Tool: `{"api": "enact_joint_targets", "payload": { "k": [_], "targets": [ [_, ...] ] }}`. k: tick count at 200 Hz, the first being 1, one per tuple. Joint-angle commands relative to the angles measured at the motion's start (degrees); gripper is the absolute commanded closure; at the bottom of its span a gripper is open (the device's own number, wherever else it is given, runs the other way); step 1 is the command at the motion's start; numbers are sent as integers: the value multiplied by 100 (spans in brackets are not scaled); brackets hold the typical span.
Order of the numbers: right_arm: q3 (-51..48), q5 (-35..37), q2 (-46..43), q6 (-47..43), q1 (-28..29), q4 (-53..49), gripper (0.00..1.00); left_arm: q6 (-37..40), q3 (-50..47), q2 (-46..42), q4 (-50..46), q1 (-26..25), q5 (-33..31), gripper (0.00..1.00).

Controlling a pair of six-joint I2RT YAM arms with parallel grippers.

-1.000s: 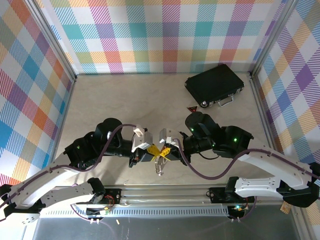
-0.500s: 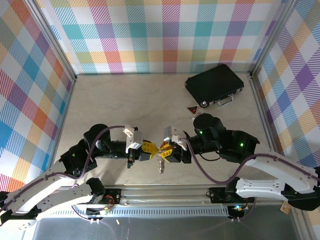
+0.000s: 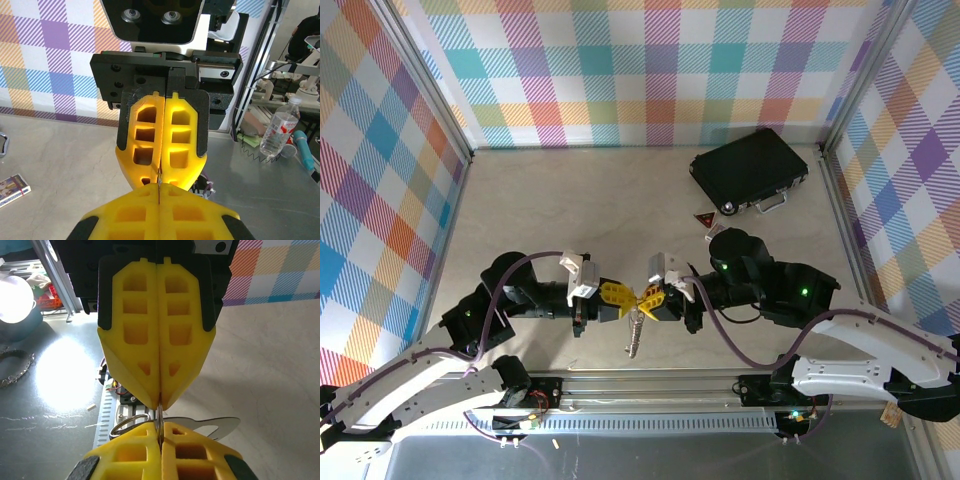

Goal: Put the keys on the keyring

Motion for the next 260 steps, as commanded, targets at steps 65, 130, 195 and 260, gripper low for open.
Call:
{"api": "enact_joint_targets", "payload": {
  "k": [65, 130, 195, 260],
  "targets": [
    [890, 343, 506, -726, 45, -1264, 100, 1078, 888, 465, -2107, -50, -466, 84],
    [967, 401, 729, -786, 107, -1515, 100, 1099, 1047, 708, -2180, -50, -364, 86],
    [1053, 461, 796, -844, 169, -1579, 100, 1075, 1071, 910, -2066, -56, -204, 89],
    [984, 455, 773, -731, 192, -1448, 100, 545, 761, 706, -1231, -53, 119, 100]
  ]
}}
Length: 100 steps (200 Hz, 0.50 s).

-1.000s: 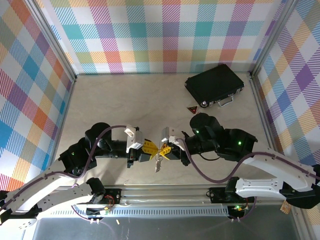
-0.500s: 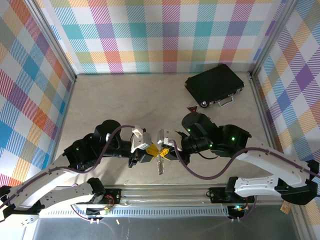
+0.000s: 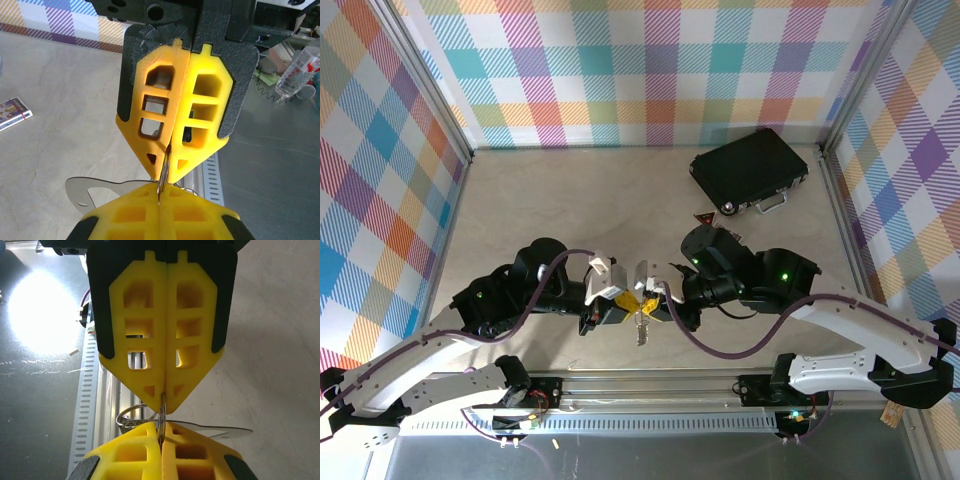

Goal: Put the keys on the keyring

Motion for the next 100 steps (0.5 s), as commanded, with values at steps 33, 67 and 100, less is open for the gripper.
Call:
{"api": "enact_joint_targets", "payload": {
  "k": [33, 67, 100],
  "targets": [
    [-27, -130, -258, 157, 72, 501, 100, -678, -363, -423, 1598, -44, 442, 100],
    [-244, -188, -546, 378, 73, 851, 86, -841, -574, -637, 2052, -39, 397, 100],
    [-529, -135, -863, 583, 73, 1288, 85, -1008, -773, -787, 2549, -39, 468, 100]
  ]
}}
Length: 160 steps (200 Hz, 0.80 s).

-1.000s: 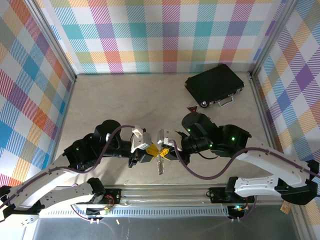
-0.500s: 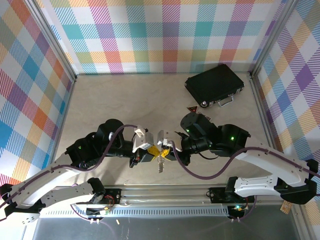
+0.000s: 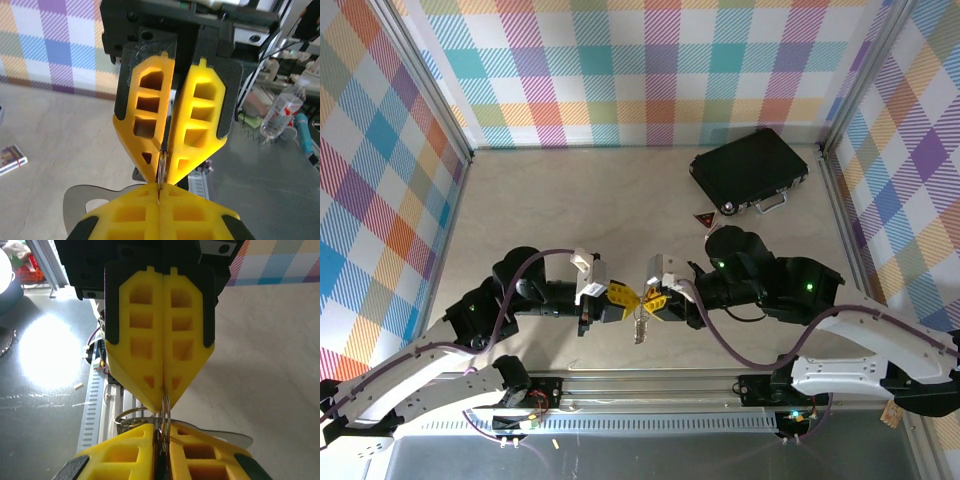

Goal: Put the keys on the keyring

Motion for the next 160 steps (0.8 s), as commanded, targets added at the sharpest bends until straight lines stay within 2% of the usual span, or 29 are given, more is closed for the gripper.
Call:
{"api": "enact_joint_targets", "payload": {
  "k": [1, 90, 146, 160],
  "targets": [
    [-212, -54, -218, 235, 36, 466, 85, -229, -133, -177, 878, -37, 219, 100],
    [-437, -217, -391, 458, 36, 984, 75, -548, -515, -202, 1658, -37, 377, 100],
    [-434, -73, -403, 380, 37, 880, 100, -515, -484, -175, 1573, -38, 324, 100],
    [-312, 17, -351, 269, 36, 651, 100, -385, -388, -196, 1261, -37, 120, 100]
  ]
}}
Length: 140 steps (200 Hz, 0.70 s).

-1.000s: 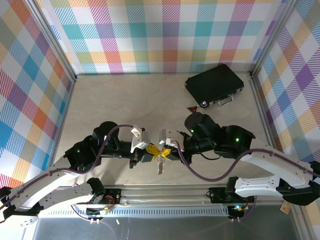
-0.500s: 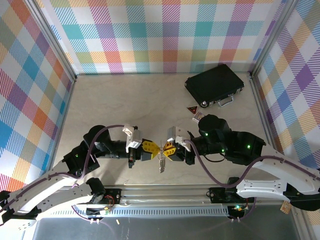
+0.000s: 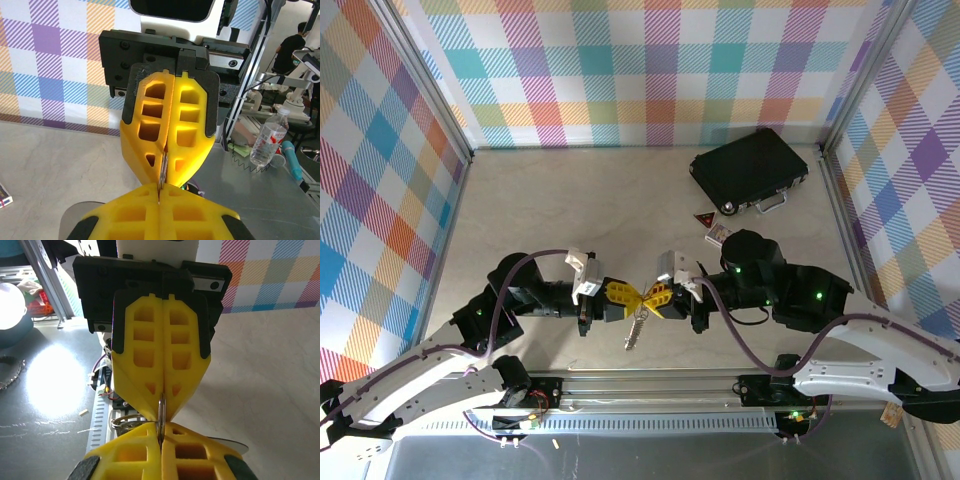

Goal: Put the keys on the keyring

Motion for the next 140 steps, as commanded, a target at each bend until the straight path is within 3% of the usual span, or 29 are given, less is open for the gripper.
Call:
{"api": "enact_joint_targets", "payload": {
  "k": [1, 8, 36, 100, 140],
  "targets": [
    [117, 132, 50, -148, 36, -139, 100, 123, 128, -73, -14, -39, -82, 100],
    [215, 175, 94, -236, 32, -305, 100, 223, 197, -83, -220, -39, -178, 100],
    [655, 266, 402, -557, 36, -1003, 100, 754, 517, -4, -1240, -39, -503, 81],
    [1322, 245, 952, -961, 93, -1763, 100, 1090, 1036, 363, -2162, -39, -479, 80],
    [1467, 187, 1140, -1052, 167, -2011, 100, 1169, 1181, 528, -2258, -39, -475, 86]
  ]
}}
